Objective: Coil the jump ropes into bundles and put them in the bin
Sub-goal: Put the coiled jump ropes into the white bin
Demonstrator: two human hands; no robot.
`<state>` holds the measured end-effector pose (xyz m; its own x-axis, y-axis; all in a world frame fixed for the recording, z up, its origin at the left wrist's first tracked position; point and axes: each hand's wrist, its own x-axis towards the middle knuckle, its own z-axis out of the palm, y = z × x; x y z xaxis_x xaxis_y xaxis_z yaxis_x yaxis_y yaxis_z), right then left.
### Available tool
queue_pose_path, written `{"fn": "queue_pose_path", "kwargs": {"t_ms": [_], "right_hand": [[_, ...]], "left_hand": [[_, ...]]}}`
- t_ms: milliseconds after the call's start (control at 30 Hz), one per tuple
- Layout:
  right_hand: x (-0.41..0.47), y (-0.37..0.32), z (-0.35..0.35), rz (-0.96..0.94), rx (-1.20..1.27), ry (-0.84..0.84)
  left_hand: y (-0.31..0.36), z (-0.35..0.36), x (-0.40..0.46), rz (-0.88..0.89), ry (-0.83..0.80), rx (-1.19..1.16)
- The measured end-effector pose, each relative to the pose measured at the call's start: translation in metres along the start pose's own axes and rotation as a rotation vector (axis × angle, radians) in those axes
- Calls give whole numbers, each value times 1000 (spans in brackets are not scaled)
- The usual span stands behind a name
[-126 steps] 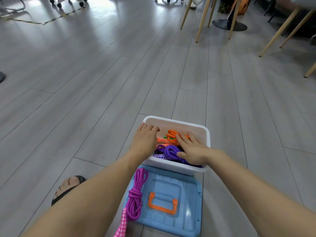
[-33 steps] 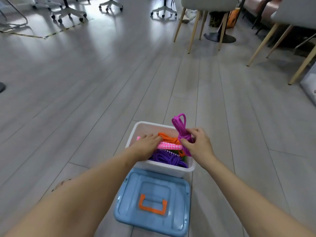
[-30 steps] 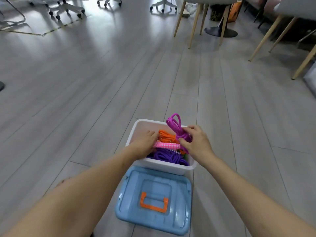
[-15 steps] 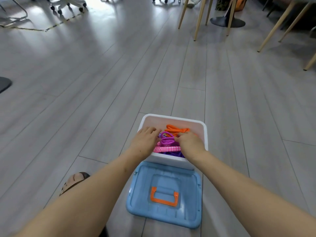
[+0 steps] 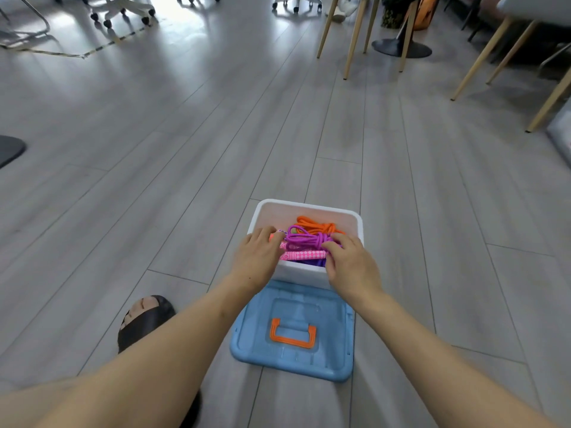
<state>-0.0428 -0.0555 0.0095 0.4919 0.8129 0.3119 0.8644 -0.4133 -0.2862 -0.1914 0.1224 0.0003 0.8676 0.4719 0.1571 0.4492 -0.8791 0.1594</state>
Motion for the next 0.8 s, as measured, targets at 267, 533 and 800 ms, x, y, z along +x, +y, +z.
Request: {"fn": "queue_pose_path", "kwargs": {"t_ms": [267, 533, 800], "right_hand": [[-114, 12, 29, 162, 54, -78], [-145, 16, 60, 433, -4, -582], [-167, 9, 58, 483, 250, -273]], "left_hand": [[-1, 33, -104, -278, -22, -113], [-8, 79, -135, -588, -465, -298], [11, 75, -144, -645, -243, -436]]}}
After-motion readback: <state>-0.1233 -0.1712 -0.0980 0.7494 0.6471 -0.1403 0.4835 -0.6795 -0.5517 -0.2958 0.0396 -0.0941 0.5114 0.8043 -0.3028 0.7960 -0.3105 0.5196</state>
